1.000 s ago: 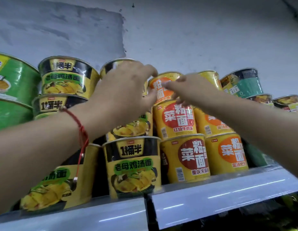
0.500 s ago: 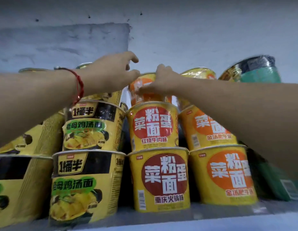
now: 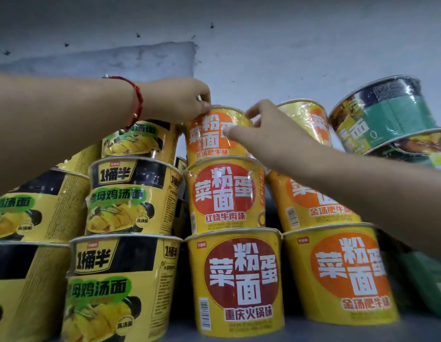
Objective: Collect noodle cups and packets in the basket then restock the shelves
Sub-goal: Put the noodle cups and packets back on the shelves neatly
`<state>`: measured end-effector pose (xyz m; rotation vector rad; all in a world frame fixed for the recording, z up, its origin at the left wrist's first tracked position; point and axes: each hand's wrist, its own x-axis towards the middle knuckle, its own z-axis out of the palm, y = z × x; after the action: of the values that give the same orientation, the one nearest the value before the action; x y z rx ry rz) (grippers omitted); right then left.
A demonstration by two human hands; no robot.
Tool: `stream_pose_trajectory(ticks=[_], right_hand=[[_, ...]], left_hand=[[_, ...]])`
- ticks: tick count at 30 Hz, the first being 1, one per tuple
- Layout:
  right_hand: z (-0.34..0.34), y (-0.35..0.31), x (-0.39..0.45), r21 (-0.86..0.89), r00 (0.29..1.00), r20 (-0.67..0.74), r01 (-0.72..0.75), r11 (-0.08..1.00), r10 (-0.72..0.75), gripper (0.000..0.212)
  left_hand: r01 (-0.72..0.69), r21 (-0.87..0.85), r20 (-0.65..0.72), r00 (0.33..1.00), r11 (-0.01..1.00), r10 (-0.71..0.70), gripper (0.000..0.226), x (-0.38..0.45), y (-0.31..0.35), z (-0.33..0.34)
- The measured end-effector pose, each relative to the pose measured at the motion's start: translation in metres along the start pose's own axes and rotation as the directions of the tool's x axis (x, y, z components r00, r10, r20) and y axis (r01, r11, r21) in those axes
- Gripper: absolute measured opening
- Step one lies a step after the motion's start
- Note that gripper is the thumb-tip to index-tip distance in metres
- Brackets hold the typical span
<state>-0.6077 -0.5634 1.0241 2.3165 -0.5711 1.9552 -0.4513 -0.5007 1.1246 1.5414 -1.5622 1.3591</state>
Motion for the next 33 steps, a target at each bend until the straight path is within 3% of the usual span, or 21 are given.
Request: stream_pose_trajectory(ticks=[5, 8, 13, 29, 33], right_hand=[[0.028, 0.009, -0.048, -0.043, 0.966, 0.144, -0.212, 0.976, 0.216, 0.114], [0.045, 0.018, -0.062, -0.096, 0.940, 0.192, -0.269, 0.958, 0.283, 0.130], [0.052, 0.020, -0.063, -0.052, 0.948, 0.169, -0.263, 0.963, 0.268, 0.130], [0.037, 0.029, -0.075, -0.028, 0.949, 0.202, -0.242, 0.970, 0.243, 0.117], [0.029, 0.018, -0.094, -0.057, 0.908, 0.311, -0.277, 0.959, 0.281, 0.123]], left_hand=[[-0.049, -0.060, -0.100, 0.994, 0.997, 0.043, 0.028, 0.003, 0.006, 0.007], [-0.042, -0.047, -0.069, 0.997, 0.998, 0.039, 0.030, 0.003, 0.007, 0.005], [-0.038, -0.052, 0.099, 0.994, 0.998, 0.043, 0.051, -0.001, 0.008, 0.006], [-0.049, -0.102, 0.086, 0.995, 0.994, 0.058, 0.055, -0.003, 0.006, 0.013], [-0.061, -0.149, 0.110, 0.991, 0.987, 0.078, 0.060, -0.006, 0.004, 0.015]])
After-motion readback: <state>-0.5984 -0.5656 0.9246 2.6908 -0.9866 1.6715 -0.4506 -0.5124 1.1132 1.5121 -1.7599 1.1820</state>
